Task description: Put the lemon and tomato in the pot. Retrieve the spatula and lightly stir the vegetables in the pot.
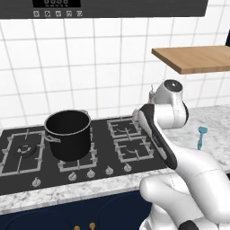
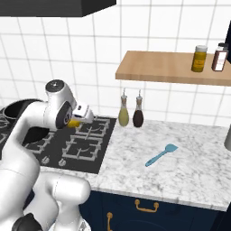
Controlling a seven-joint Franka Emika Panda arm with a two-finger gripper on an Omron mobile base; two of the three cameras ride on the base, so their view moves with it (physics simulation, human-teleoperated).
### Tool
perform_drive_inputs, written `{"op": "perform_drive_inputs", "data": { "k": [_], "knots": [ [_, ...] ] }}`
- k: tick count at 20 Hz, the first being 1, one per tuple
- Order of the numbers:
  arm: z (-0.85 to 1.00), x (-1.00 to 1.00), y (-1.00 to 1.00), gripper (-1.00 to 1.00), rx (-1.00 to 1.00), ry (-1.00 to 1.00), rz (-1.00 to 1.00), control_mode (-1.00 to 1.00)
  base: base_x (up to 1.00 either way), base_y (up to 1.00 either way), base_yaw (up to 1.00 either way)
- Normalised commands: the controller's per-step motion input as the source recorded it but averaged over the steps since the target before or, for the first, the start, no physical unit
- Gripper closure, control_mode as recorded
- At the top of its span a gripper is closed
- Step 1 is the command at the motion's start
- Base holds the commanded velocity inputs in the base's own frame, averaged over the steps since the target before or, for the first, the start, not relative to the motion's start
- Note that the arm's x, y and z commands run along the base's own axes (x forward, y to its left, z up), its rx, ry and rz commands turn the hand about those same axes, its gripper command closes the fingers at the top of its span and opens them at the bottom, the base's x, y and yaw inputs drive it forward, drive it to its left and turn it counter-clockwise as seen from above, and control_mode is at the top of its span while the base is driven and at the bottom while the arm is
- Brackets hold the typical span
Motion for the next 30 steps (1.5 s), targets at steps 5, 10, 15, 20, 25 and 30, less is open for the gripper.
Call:
{"op": "perform_drive_inputs", "data": {
  "k": [5, 10, 15, 20, 25, 30],
  "knots": [
    [0.54, -0.04, 1.0, 1.0, 0.0, 0.0, 0.31, -1.0, 0.0, 0.0, 0.0],
    [0.15, 0.0, 1.0, 1.0, 0.0, 0.0, 0.29, -1.0, 0.0, 0.0, 0.0],
    [0.0, 0.17, 1.0, 1.0, 0.0, -0.01, 0.22, -1.0, 0.0, 0.0, 0.0],
    [0.0, 0.55, 0.88, 1.0, 0.0, -0.03, 0.13, -1.0, 0.0, 0.0, 0.0],
    [-0.15, 0.72, 0.72, 1.0, 0.0, 0.0, 0.07, -1.0, 0.0, 0.0, 0.0],
    [-0.47, 0.42, 0.59, 1.0, 0.0, 0.01, 0.04, -1.0, 0.0, 0.0, 0.0]
  ]
}}
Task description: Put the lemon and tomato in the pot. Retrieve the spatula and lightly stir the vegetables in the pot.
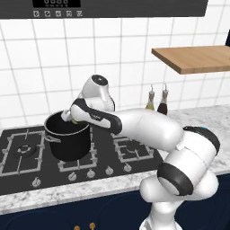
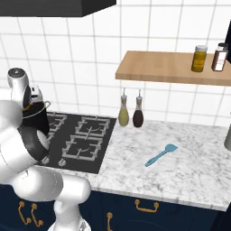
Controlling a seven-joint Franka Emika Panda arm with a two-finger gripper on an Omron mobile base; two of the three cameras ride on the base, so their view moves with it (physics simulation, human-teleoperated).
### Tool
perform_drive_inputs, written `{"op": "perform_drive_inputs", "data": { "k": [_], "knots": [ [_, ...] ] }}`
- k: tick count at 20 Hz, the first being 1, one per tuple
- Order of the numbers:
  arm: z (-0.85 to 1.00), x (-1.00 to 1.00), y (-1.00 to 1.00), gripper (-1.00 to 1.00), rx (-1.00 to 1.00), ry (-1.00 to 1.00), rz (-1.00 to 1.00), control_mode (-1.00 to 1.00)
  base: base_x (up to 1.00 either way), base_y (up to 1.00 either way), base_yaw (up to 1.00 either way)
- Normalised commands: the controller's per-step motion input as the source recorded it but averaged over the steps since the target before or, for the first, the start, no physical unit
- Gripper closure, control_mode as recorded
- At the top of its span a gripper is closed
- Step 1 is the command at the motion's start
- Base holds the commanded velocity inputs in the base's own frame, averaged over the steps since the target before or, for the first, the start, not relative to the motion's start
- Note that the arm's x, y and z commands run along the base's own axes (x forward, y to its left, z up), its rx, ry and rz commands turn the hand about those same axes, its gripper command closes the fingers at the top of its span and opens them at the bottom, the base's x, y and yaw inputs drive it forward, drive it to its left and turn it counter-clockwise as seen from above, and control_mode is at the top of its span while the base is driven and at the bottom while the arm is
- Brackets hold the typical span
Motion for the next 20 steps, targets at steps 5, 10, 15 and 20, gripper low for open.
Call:
{"op": "perform_drive_inputs", "data": {
  "k": [5, 10, 15, 20],
  "knots": [
    [-0.56, 0.38, 0.35, 1.0, -0.01, 0.05, 0.0, -1.0, 0.0, 0.0, 0.0],
    [-0.37, 0.25, 0.22, 1.0, 0.0, 0.02, 0.0, -1.0, 0.0, 0.0, 0.0],
    [-0.25, 0.16, 0.01, 1.0, -0.02, 0.01, 0.0, -1.0, 0.0, 0.0, 0.0],
    [-0.23, 0.08, 0.03, -1.0, -0.05, 0.01, 0.0, -1.0, 0.0, 0.0, 0.0]
  ]
}}
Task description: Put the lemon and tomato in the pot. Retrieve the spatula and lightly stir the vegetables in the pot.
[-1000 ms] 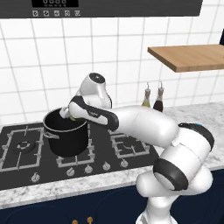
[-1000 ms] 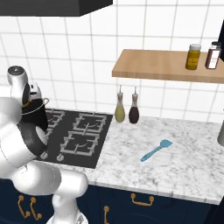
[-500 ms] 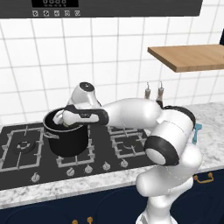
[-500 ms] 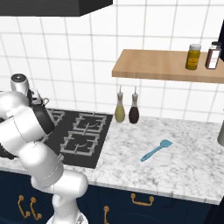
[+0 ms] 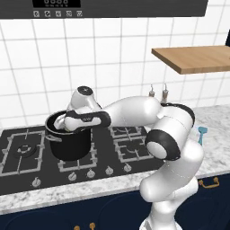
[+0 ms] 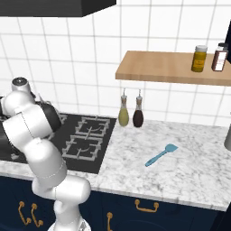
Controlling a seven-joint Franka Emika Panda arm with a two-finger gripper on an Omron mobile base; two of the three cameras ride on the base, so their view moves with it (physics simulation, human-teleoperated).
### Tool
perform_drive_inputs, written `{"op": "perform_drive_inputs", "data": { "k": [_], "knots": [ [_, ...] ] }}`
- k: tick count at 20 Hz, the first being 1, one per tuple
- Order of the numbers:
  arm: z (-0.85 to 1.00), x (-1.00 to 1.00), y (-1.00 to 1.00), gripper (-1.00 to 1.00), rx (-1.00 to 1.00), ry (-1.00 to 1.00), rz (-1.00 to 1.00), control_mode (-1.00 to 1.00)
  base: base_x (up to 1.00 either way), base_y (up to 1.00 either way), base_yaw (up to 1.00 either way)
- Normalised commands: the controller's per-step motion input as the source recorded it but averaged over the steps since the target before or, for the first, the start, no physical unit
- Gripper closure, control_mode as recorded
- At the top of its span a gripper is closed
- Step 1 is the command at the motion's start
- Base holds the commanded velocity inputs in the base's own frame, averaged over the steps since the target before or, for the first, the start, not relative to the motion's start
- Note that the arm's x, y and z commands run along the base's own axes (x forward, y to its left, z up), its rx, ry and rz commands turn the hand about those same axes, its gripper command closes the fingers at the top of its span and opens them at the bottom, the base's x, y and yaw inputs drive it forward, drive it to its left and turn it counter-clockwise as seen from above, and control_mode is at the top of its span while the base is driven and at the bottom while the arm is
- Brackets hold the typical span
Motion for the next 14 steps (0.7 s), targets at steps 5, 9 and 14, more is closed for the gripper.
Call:
{"op": "perform_drive_inputs", "data": {
  "k": [5, 9, 14],
  "knots": [
    [0.11, -0.06, -0.01, -1.0, -0.01, 0.0, 0.0, -1.0, 0.0, 0.0, 0.0],
    [0.41, -0.13, -0.04, -1.0, 0.0, -0.01, 0.0, -1.0, 0.0, 0.0, 0.0],
    [0.52, -0.29, -0.16, -1.0, 0.0, -0.01, 0.0, -1.0, 0.0, 0.0, 0.0]
  ]
}}
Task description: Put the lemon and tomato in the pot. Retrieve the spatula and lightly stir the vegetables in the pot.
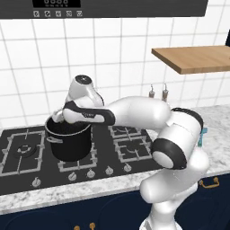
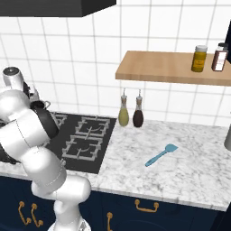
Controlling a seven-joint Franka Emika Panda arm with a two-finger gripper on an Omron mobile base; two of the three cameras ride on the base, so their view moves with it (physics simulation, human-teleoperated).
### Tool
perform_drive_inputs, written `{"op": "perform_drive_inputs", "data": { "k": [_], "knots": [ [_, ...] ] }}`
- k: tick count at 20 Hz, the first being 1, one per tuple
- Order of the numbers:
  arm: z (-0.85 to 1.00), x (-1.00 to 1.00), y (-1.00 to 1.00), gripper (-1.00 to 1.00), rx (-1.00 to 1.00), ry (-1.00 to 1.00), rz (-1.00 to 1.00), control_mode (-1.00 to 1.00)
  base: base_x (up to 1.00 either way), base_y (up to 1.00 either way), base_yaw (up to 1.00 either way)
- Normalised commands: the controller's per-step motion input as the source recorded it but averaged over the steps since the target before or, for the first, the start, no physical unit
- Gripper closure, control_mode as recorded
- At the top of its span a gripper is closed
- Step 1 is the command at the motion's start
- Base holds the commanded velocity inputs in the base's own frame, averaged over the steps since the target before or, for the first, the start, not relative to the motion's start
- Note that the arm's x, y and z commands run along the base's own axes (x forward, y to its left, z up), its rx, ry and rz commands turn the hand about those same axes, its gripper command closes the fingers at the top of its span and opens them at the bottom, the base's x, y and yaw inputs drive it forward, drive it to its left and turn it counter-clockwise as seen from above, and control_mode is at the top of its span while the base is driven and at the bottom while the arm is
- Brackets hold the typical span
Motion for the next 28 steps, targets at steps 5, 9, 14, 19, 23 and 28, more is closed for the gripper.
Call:
{"op": "perform_drive_inputs", "data": {
  "k": [5, 9, 14, 19, 23, 28],
  "knots": [
    [0.72, -0.85, -0.84, -1.0, 0.0, -0.01, -0.05, -1.0, 0.0, 0.0, 0.0],
    [0.49, -0.3, -1.0, -1.0, 0.0, 0.07, -0.1, -1.0, 0.0, 0.0, 0.0],
    [0.21, -0.01, -1.0, -1.0, -0.05, 0.09, 0.03, -1.0, 0.0, 0.0, 0.0],
    [0.02, 0.0, -1.0, -1.0, -0.15, 0.06, 0.29, -1.0, 0.0, 0.0, 0.0],
    [-0.07, -0.13, -0.96, -1.0, -0.23, 0.0, 0.53, -1.0, 0.0, 0.0, 0.0],
    [-0.28, -0.15, -0.94, -1.0, -0.32, 0.03, 0.57, -1.0, 0.0, 0.0, 0.0]
  ]
}}
